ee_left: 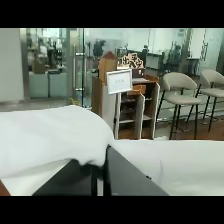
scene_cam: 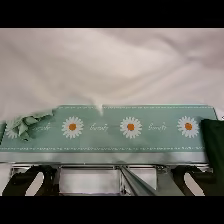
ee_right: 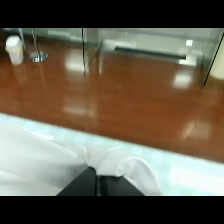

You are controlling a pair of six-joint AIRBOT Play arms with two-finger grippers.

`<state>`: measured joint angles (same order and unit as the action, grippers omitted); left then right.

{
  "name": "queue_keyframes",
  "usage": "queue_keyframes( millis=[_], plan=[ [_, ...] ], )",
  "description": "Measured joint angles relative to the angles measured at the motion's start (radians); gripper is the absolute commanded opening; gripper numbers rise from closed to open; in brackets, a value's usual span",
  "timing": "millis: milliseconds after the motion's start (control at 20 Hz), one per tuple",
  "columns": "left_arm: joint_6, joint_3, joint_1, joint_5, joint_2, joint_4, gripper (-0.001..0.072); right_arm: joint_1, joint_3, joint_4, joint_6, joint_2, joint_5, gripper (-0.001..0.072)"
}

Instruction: Fold the shirts.

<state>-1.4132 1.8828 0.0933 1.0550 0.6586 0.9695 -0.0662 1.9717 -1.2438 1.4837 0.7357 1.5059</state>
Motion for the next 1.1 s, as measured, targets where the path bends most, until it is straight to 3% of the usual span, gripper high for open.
queue_keyframes(
  millis=[250, 450, 700, 1000, 1050, 1100],
  plan=[
    [-0.033, -0.122, 0.001, 0.150, -0.004, 0.026, 0.0025, 0.000, -0.288, 0.045, 0.042, -0.085, 0.053, 0.0022],
    [-0.039, -0.365, -0.007, 0.182, 0.092, 0.029, 0.0025, 0.000, -0.593, 0.118, 0.034, -0.092, -0.023, 0.0022],
    [0.014, -0.521, -0.064, 0.100, 0.438, 0.018, 0.0025, 0.000, -0.879, 0.130, -0.013, 0.067, -0.177, 0.0022],
    [0.040, -0.337, -0.105, -0.057, 0.923, -0.082, 0.0025, 0.000, -0.887, 0.248, -0.051, 0.476, -0.571, 0.0023],
    [0.040, -0.305, -0.107, -0.068, 0.975, -0.114, 0.0025, 0.000, -0.850, 0.274, -0.051, 0.556, -0.612, 0.0068],
    [0.036, -0.280, -0.108, -0.078, 1.021, -0.150, 0.0028, 0.000, -0.812, 0.290, -0.047, 0.625, -0.637, 0.0263]
  ],
)
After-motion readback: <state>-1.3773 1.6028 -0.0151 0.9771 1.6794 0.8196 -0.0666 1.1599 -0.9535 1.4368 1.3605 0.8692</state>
